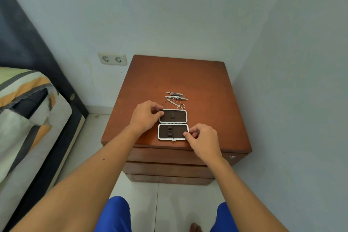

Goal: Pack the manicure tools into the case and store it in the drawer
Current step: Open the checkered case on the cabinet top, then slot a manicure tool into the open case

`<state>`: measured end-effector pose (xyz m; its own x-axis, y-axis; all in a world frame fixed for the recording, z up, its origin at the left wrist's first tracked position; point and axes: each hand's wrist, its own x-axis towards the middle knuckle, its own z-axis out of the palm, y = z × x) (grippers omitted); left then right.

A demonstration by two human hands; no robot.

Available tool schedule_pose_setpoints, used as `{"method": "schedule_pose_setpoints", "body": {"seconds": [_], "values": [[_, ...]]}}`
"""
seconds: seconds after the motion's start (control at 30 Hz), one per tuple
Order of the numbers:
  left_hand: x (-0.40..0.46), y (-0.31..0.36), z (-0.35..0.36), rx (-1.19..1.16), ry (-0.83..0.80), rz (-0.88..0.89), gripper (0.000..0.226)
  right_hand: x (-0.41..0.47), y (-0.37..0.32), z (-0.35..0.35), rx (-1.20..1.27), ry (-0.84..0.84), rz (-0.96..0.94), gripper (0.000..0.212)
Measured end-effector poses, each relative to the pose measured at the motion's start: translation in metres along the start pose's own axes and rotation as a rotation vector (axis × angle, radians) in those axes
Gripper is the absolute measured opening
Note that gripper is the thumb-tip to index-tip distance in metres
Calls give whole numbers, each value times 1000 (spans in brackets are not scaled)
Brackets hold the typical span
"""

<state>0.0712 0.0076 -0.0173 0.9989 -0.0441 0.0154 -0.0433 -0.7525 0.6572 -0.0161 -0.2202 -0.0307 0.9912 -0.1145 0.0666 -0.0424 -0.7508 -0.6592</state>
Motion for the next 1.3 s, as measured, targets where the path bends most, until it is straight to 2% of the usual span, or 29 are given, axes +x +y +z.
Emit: {"method": "schedule_pose_setpoints", "body": {"seconds": [0.2,0.43,0.6,0.8,1.0,1.2,1.3], "values": [[-19,-8,-3,-78,20,-67,7,7,7,-7,6,-9,2,9],[-58,-19,-12,-30,-85,-77,19,31,15,-14,-38,-48,-106,9],[-82,-15,-5,-22,-29,-90,24,53,7,-9,-33,-75,-159,2],[-95,-17,4,-63,38,-26,31,64,8,0,38,-39,-150,2],[-92,-21,5,-65,38,0,32,64,12,3,87,-5,-146,4],[-80,-23,-6,35,16,60,37,66,13,0,147,-13,-121,7],[-62,-23,-11,81,122,126,30,72,11,-3,167,-1,-106,4]]}}
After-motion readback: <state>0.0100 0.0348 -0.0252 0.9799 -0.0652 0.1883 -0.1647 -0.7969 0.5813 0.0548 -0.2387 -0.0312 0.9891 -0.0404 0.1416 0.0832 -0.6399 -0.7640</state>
